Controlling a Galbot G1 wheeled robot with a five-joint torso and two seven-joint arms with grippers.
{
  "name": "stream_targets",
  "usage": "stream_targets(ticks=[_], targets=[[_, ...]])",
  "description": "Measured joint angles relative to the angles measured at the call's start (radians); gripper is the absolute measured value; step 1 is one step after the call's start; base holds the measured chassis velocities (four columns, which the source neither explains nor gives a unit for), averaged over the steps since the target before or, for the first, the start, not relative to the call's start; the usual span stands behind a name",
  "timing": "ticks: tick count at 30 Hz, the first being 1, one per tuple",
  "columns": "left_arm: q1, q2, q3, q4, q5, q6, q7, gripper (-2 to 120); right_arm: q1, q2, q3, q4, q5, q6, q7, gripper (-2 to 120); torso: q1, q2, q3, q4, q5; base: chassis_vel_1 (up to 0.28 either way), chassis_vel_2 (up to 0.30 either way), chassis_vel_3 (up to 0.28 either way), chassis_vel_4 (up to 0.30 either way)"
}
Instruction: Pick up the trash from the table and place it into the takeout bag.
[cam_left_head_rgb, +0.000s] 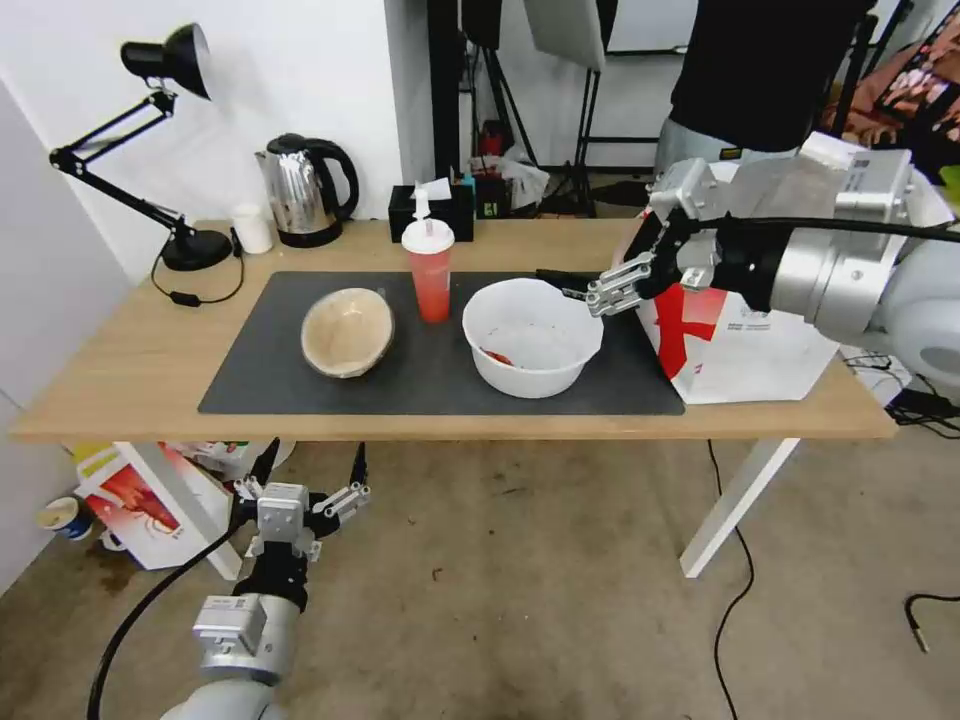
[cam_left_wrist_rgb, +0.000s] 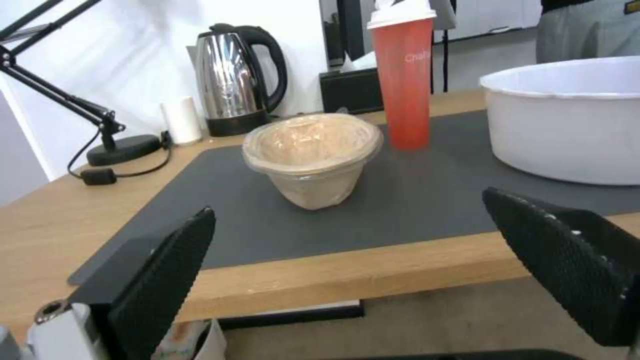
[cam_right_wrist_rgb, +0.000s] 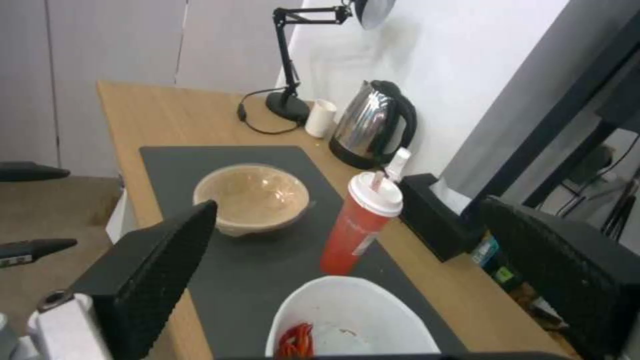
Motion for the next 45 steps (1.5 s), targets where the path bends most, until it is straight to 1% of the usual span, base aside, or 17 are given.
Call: stream_targets(ticks=[5,8,9,11,12,13,16,19,24,27,29,31,32,34,35,37,45], targets=[[0.000,0.000,0.000,0.000,0.000,0.000,0.000,100,0.022,0.006,-0.025,-0.007,0.007,-0.011,-0.001,100,0.000,0.000,0.000,-0.0003,-0.0001,0.000,0.000,0.000,0.000],[0.000,0.000,0.000,0.000,0.000,0.000,0.000,100,0.085,0.041,-0.109,-0.033,0.032,-0.057,0.008,100,0.000,0.000,0.000,0.0000,0.0000,0.000,0.000,0.000,0.000],[0.000,0.000,0.000,0.000,0.000,0.000,0.000,100,0.085,0.041,-0.109,-0.033,0.032,-0.057,0.008,100,0.000,0.000,0.000,0.0000,0.0000,0.000,0.000,0.000,0.000],[0.000,0.000,0.000,0.000,0.000,0.000,0.000,100,0.135,0.070,-0.174,-0.054,0.052,-0.095,0.019,100,0.000,0.000,0.000,0.0003,-0.0001,0.000,0.000,0.000,0.000],[0.000,0.000,0.000,0.000,0.000,0.000,0.000,100,0.178,0.094,-0.231,-0.072,0.069,-0.126,0.028,100,0.000,0.000,0.000,0.0001,-0.0001,0.000,0.000,0.000,0.000],[0.000,0.000,0.000,0.000,0.000,0.000,0.000,100,0.178,0.094,-0.231,-0.072,0.069,-0.126,0.028,100,0.000,0.000,0.000,0.0001,-0.0001,0.000,0.000,0.000,0.000],[0.000,0.000,0.000,0.000,0.000,0.000,0.000,100,0.267,0.145,-0.348,-0.109,0.105,-0.193,0.046,100,0.000,0.000,0.000,0.0003,-0.0003,0.000,0.000,0.000,0.000],[0.000,0.000,0.000,0.000,0.000,0.000,0.000,100,0.288,0.158,-0.376,-0.117,0.114,-0.209,0.051,100,0.000,0.000,0.000,0.0006,-0.0003,0.000,0.000,0.000,0.000],[0.000,0.000,0.000,0.000,0.000,0.000,0.000,100,0.293,0.162,-0.384,-0.119,0.116,-0.213,0.052,100,0.000,0.000,0.000,-0.0003,0.0001,0.000,0.000,0.000,0.000],[0.000,0.000,0.000,0.000,0.000,0.000,0.000,100,0.304,0.163,-0.400,-0.123,0.116,-0.216,0.052,100,0.000,0.000,0.000,0.0000,0.0001,0.000,0.000,0.000,0.000],[0.000,0.000,0.000,0.000,0.000,0.000,0.000,100,0.348,0.165,-0.469,-0.133,0.107,-0.216,0.052,100,0.000,0.000,0.000,0.0000,-0.0001,0.000,0.000,0.000,0.000],[0.000,0.000,0.000,0.000,0.000,0.000,0.000,100,0.364,0.165,-0.493,-0.137,0.102,-0.216,0.052,100,0.000,0.000,0.000,0.0000,-0.0002,0.000,0.000,0.000,0.000],[0.000,0.000,0.000,0.000,0.000,0.000,0.000,100,0.407,0.166,-0.559,-0.147,0.089,-0.215,0.052,100,0.000,0.000,0.000,0.0001,-0.0002,0.000,0.000,0.000,0.000],[0.000,0.000,0.000,0.000,0.000,0.000,0.000,100,0.441,0.169,-0.610,-0.155,0.082,-0.214,0.052,100,0.000,0.000,0.000,-0.0001,0.0003,0.000,0.000,0.000,0.000],[0.000,0.000,0.000,0.000,0.000,0.000,0.000,100,0.441,0.169,-0.610,-0.155,0.082,-0.214,0.052,100,0.000,0.000,0.000,-0.0001,0.0003,0.000,0.000,0.000,0.000],[0.000,0.000,0.000,0.000,0.000,0.000,0.000,100,0.477,0.171,-0.650,-0.163,0.082,-0.213,0.055,100,0.000,0.000,0.000,0.0002,-0.0003,0.000,0.000,0.000,0.000],[0.000,0.000,0.000,0.000,0.000,0.000,0.000,100,0.488,0.153,-0.662,-0.162,0.082,-0.211,0.054,100,0.000,0.000,0.000,0.0000,0.0001,0.000,0.000,0.000,0.000]])
